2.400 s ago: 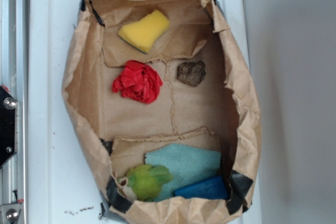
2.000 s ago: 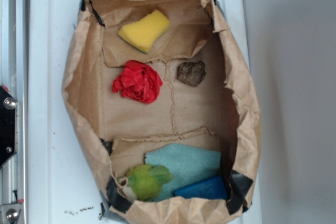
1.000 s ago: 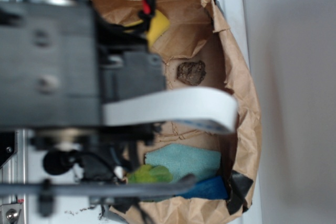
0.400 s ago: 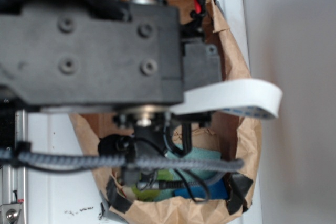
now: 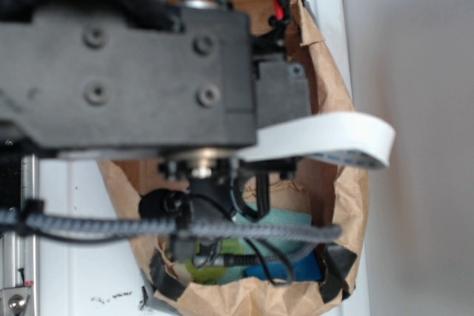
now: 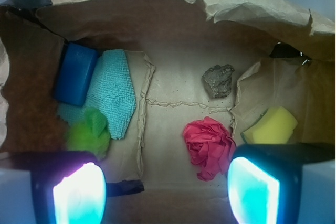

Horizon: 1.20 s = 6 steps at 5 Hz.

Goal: Grab the rock.

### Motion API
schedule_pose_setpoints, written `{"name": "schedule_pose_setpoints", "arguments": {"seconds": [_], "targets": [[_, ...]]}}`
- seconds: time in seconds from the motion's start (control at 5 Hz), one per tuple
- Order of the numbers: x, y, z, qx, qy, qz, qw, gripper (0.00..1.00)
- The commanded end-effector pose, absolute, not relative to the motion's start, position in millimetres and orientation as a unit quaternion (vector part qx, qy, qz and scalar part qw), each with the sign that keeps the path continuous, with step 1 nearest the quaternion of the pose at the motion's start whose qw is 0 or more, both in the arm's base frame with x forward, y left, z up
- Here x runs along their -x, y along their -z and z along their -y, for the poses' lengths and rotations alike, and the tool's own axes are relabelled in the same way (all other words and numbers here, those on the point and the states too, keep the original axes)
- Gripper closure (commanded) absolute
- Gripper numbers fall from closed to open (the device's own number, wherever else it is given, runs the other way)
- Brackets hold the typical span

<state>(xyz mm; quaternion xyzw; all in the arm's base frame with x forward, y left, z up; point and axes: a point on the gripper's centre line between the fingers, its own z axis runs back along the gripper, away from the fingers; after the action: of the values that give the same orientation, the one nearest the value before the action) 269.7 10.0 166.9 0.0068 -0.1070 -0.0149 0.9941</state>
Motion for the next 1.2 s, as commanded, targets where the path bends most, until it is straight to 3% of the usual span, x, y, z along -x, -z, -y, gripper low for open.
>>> {"name": "schedule_pose_setpoints", "arguments": {"seconds": [0.0, 0.6, 1.0], "targets": [[-275.0, -151.8, -24.6, -0.025, 0.007, 0.127, 0.992, 0.0], [-310.5, -114.3, -42.4, -0.056, 0.002, 0.164, 0.985, 0.0], [-341.1, -107.4, -53.7, -0.067, -0.018, 0.182, 0.981, 0.0]]}}
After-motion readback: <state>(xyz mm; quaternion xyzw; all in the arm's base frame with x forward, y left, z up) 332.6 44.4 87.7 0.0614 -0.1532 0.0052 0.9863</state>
